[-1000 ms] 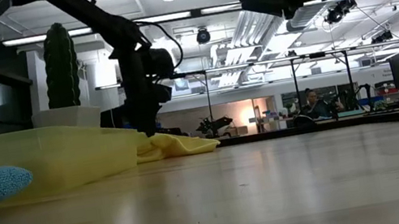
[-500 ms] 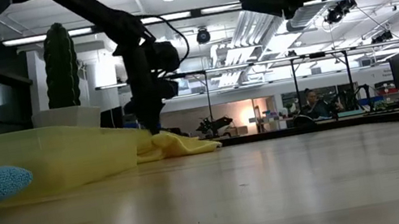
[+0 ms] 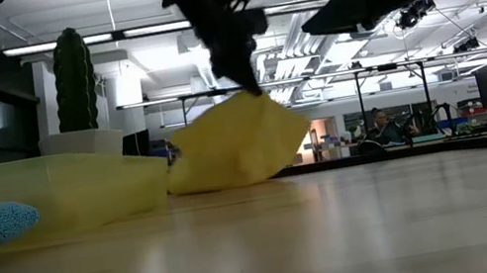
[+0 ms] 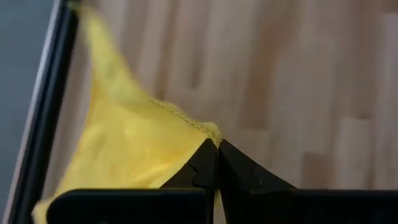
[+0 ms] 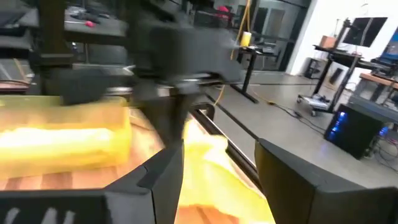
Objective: Fold microfiber towels
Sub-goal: Fold the top yellow microfiber towel
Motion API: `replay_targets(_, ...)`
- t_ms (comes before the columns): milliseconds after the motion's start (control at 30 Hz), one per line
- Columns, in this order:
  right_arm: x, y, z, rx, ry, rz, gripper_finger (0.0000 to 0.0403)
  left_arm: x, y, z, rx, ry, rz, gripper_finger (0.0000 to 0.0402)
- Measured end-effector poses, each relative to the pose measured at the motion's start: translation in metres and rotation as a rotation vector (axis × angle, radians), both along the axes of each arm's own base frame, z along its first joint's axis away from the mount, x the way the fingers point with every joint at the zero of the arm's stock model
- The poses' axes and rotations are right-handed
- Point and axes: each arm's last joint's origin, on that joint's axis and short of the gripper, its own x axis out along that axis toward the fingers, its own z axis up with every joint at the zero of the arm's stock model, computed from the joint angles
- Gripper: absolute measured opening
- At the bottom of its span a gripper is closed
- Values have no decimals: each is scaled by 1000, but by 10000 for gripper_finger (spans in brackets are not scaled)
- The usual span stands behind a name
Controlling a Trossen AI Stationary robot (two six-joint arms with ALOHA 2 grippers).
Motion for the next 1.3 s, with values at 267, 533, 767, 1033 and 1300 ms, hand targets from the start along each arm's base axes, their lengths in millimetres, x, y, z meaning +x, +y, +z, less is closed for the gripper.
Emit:
replay_targets(267, -22, 5, 4, 22, 102, -1, 188, 22, -53, -5, 19, -8, -141, 0)
replay_targets(533, -43, 11, 0, 126, 192, 10, 188, 28, -91, -45, -25, -3, -161, 0)
replay_targets(767, -44, 13, -3, 178, 210, 66, 188, 30, -130, -85, -40, -57, -209, 1)
replay_targets(1033, -43, 13, -2, 193, 194, 66, 188, 31, -169, -106, -39, -158, -281, 29)
replay_targets(1300, -43, 13, -2, 193, 193, 66, 188, 32, -182, -106, 0, -159, -348, 134)
